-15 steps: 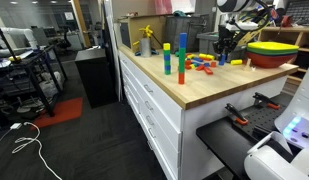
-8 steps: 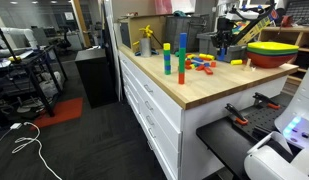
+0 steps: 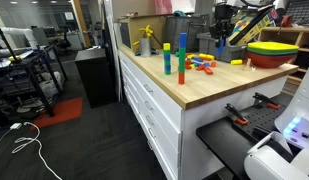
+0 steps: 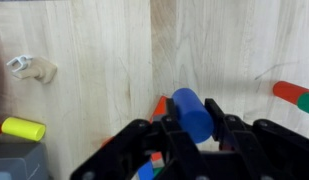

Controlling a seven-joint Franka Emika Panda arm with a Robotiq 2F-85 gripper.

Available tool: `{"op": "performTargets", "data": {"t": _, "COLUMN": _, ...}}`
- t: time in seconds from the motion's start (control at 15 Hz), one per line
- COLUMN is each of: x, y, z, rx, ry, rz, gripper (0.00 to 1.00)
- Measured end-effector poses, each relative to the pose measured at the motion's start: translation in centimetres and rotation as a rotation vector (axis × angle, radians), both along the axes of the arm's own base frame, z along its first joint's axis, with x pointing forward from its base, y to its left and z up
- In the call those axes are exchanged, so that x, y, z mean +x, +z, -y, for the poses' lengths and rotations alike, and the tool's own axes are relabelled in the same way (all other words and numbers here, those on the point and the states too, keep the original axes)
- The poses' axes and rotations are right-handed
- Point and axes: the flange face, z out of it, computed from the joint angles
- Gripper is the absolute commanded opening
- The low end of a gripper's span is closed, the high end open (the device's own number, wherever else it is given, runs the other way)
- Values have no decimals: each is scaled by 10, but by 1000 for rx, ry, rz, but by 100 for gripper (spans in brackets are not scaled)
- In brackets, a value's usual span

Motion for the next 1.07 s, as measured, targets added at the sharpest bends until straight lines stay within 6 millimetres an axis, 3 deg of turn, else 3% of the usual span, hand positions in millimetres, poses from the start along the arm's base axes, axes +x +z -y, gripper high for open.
{"op": "performTargets", "data": {"t": 0.27, "x": -13, "y": 24, "z": -24, "rx": -12, "ry": 61, "rz": 18, "gripper": 8}}
{"op": "performTargets", "data": {"t": 0.33, "x": -16, "y": 30, "z": -30, "rx": -14, "ry": 79, "rz": 25, "gripper": 33}}
{"op": "performTargets", "data": {"t": 0.67, "x": -17, "y": 28, "z": -32, "rx": -14, "ry": 84, "rz": 21, "gripper": 33}}
{"op": "performTargets", "data": {"t": 0.73, "x": -17, "y": 28, "z": -32, "rx": -14, "ry": 84, "rz": 20, "gripper": 8}}
{"op": "performTargets", "data": {"t": 1.07, "x": -16, "y": 28, "z": -36, "rx": -15, "ry": 94, "rz": 28, "gripper": 8}}
